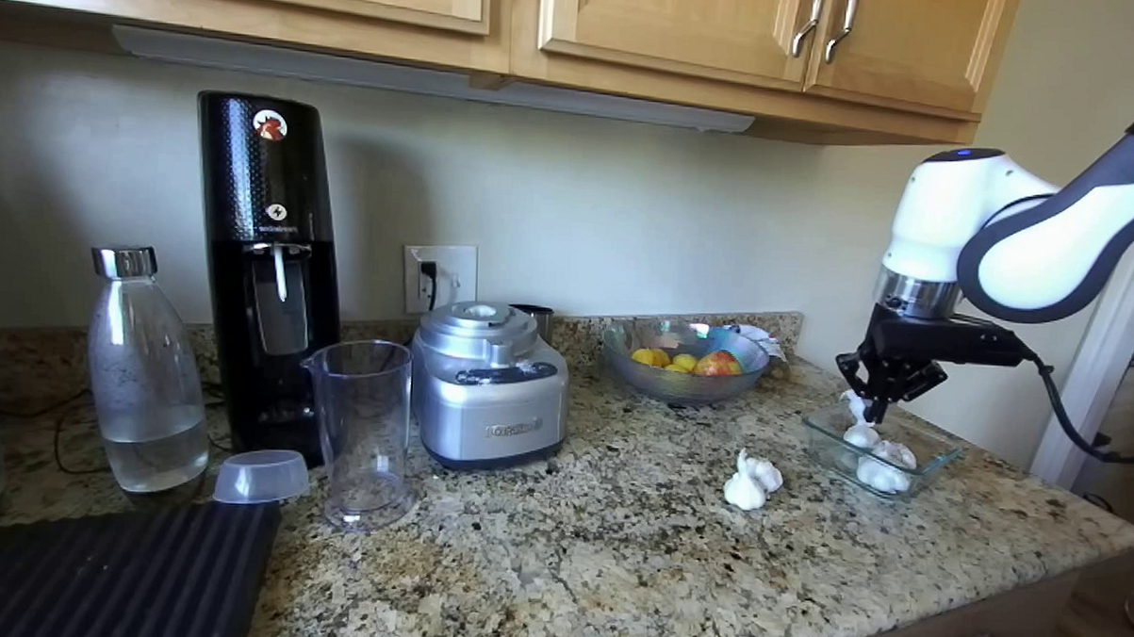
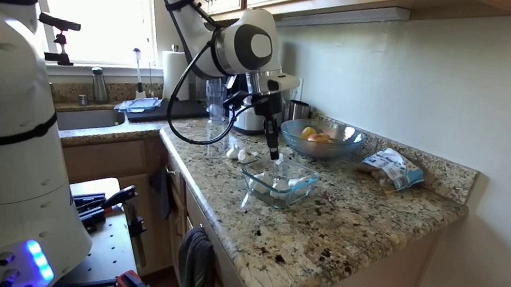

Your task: Remove the cloves of garlic from the glass bowl and put it on the counter

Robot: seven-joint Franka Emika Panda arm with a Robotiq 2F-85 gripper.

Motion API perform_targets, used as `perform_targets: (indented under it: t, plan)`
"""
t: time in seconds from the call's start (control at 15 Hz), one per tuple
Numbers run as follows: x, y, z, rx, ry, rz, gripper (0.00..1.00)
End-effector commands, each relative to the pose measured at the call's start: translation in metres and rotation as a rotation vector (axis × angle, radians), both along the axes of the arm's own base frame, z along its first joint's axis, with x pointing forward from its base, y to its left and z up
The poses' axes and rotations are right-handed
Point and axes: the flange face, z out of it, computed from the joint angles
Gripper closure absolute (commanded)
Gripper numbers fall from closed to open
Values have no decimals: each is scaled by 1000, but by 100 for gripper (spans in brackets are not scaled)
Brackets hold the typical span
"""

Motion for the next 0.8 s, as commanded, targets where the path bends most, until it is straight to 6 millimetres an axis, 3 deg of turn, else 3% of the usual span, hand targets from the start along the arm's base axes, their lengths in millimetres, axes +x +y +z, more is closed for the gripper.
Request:
perform_targets:
  t: [0.0,0.13,0.2,0.4,0.73]
  plan:
    - [-13,8,21,2,-34,43,92]
    - [-11,8,21,-2,-29,39,88]
    - [-11,7,18,-4,-21,37,66]
    - [-6,-2,7,-9,12,3,57]
    - [-4,-18,-13,-20,61,-31,24]
